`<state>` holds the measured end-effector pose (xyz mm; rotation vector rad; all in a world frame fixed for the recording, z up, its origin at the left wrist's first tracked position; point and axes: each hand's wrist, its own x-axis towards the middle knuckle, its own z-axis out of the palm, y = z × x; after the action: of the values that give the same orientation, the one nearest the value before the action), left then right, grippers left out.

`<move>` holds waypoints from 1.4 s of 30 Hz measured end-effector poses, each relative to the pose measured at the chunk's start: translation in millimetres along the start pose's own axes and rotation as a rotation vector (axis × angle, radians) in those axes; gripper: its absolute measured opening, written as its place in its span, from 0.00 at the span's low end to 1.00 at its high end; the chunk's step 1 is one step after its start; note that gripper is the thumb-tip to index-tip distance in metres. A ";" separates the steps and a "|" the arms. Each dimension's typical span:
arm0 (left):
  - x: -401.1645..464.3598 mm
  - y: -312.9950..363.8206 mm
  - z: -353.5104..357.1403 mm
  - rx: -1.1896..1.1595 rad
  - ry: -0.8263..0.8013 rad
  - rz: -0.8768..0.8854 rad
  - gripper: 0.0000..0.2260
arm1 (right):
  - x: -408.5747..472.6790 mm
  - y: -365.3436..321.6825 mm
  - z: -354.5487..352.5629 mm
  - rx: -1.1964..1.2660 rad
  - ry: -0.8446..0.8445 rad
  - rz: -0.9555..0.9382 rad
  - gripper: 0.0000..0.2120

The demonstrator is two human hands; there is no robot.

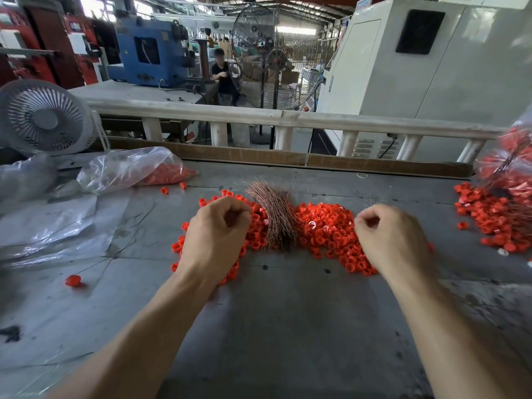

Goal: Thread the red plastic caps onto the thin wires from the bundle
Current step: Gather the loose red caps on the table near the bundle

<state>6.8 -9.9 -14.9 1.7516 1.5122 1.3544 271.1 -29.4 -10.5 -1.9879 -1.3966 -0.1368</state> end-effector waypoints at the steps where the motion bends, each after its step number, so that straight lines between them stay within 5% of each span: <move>1: -0.1 -0.9 0.5 0.060 0.003 0.022 0.06 | -3.7 -5.3 2.4 0.045 -0.020 -0.030 0.04; 7: -0.7 -6.3 2.7 0.328 -0.055 0.118 0.05 | -21.8 -30.3 13.5 0.188 -0.193 -0.238 0.03; 12: -1.9 -6.4 3.7 0.374 -0.110 0.187 0.02 | -28.6 -35.1 17.8 0.118 -0.319 -0.271 0.12; 21: -3.8 -7.8 11.1 0.518 -0.248 0.207 0.13 | -31.2 -36.0 23.9 0.066 -0.264 -0.297 0.07; 30: -6.4 -3.9 18.4 0.486 -0.152 0.275 0.05 | -32.8 -39.4 27.4 0.123 -0.211 -0.324 0.08; 36: -5.0 -4.2 18.3 0.513 -0.186 0.268 0.13 | -33.6 -38.7 28.3 0.148 -0.214 -0.322 0.08; 42: -5.4 -4.0 18.4 0.517 -0.137 0.294 0.04 | -33.6 -40.5 27.9 0.175 -0.216 -0.314 0.08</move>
<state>21.5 -9.0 -27.8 2.4093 1.6775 0.9897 214.2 -32.2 -27.5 -1.6692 -1.7898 0.0603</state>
